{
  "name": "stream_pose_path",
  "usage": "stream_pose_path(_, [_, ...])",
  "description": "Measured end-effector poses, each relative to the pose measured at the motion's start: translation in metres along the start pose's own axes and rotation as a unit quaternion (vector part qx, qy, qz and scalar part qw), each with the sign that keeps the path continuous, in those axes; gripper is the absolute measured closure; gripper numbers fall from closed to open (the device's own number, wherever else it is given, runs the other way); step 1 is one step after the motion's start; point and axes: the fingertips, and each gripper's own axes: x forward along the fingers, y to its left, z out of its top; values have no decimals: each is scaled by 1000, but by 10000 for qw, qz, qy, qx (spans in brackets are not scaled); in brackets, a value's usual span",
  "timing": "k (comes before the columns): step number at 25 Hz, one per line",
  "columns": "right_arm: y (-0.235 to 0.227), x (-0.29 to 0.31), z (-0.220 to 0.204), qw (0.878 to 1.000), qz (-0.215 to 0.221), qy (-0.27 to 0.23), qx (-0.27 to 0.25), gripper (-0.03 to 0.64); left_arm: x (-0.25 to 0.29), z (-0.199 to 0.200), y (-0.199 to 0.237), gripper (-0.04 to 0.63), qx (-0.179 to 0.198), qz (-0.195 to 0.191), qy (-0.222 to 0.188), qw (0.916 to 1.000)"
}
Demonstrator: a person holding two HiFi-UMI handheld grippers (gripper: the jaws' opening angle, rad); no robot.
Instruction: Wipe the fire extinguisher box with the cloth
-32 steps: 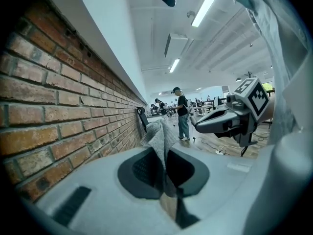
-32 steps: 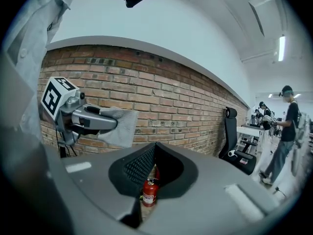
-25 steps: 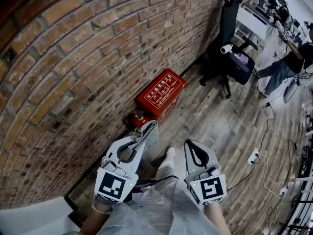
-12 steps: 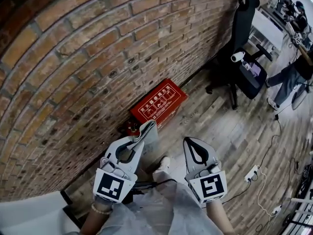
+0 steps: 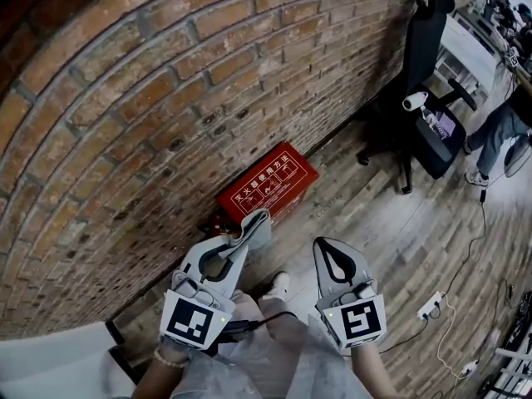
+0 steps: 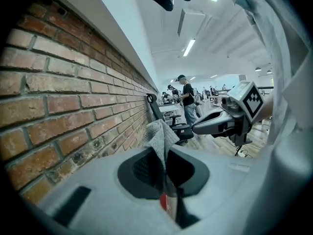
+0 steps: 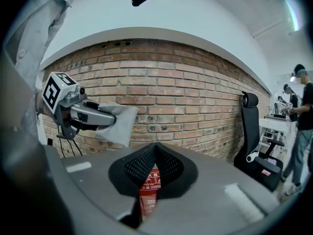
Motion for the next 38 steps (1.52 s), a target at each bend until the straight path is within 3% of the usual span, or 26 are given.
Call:
stream_pose_path(12, [-21,37,-43,9989,-135,363,259,609,43,-34,21,583,-283,-227,154,9992])
stream_pose_path(21, [-43,69,-68,9989,-213,422,-55,611,85,-77,33,583,-643,-409,380,9964])
stream_pose_path(30, [-61,107,-104,9985,-113,536,-69,611,132,-116,48,583,-1114,-272,438,9924])
stream_pose_path(33, [-64,120,-114,9976,-82,611,-320,611,145,-126,54,583,-1182,-172,458,9918])
stream_pose_path(38, [-72,134,-124,9980,-92,559,-273,610,174,-140,61,583,-1307,-58,428,9905])
